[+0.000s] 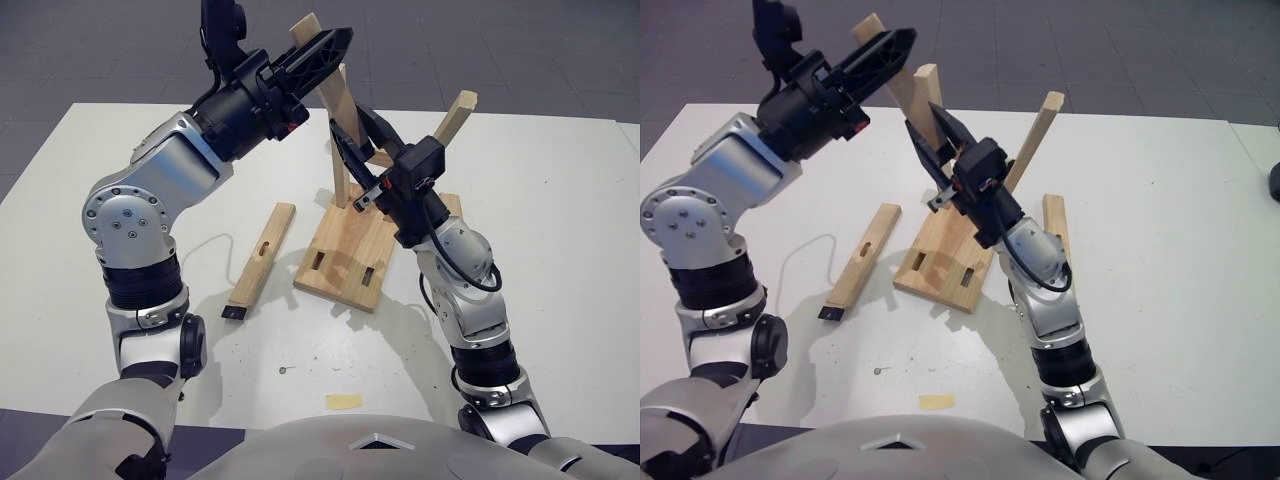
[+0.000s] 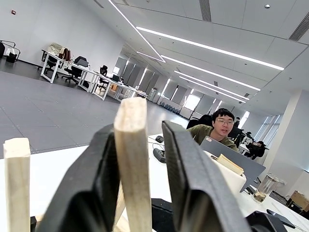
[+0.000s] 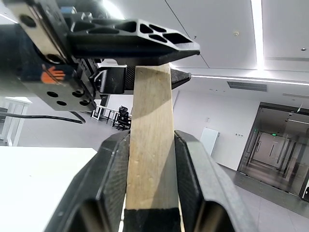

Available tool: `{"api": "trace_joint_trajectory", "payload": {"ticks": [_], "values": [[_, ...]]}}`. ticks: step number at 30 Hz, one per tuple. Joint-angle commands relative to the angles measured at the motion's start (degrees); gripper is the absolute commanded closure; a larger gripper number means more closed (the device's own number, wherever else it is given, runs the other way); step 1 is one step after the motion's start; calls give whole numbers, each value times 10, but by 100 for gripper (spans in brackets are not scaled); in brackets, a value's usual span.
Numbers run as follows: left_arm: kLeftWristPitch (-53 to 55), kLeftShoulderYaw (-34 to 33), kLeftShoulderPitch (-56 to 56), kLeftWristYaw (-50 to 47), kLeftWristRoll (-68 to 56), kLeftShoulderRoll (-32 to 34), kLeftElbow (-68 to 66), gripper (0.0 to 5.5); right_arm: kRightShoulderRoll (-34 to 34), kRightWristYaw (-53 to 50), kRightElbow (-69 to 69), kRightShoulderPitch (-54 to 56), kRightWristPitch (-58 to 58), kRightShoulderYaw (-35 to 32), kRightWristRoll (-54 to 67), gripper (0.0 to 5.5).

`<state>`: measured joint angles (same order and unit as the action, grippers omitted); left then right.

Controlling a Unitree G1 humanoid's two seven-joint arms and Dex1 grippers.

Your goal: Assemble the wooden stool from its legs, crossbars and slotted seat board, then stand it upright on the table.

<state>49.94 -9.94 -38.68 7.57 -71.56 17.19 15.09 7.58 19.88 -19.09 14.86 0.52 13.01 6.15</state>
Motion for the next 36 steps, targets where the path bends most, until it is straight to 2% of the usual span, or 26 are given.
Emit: {"api": "trace_joint_trajectory", "payload": {"ticks": [1, 8, 9, 10, 14, 19, 22, 25, 33, 36], "values": [[-7, 1, -11, 0, 12, -2, 6, 498, -2, -3, 7, -1, 2, -6, -2, 421], [-23, -3, -19, 8, 39, -4, 8, 508, -5, -5, 13, 1, -3, -7, -3, 421], [-27, -7, -21, 7, 40, -5, 8, 508, -6, -6, 13, 0, -5, -7, -2, 384], [-30, -11, -22, 6, 42, -5, 8, 508, -7, -7, 12, -1, -7, -7, -2, 382], [-42, -35, -6, 5, 66, 25, 13, 508, -1, -13, 12, -12, -9, -22, -3, 312], [-31, -49, 124, 9, 133, 89, 57, 508, 15, -24, -9, -56, -15, -56, -1, 232], [-37, -79, 235, -10, 139, 75, 85, 508, 19, -32, -32, -96, -23, -67, 4, 194], [-60, -82, 315, -13, 169, 59, 93, 508, 23, -36, -51, -125, -32, -77, 6, 138], [-130, -69, 330, -8, 232, 5, 48, 508, 26, -40, -63, -131, -49, -86, 8, 12], [-136, -64, 332, -3, 238, -7, 42, 508, 25, -41, -63, -130, -51, -84, 5, 10]]}}
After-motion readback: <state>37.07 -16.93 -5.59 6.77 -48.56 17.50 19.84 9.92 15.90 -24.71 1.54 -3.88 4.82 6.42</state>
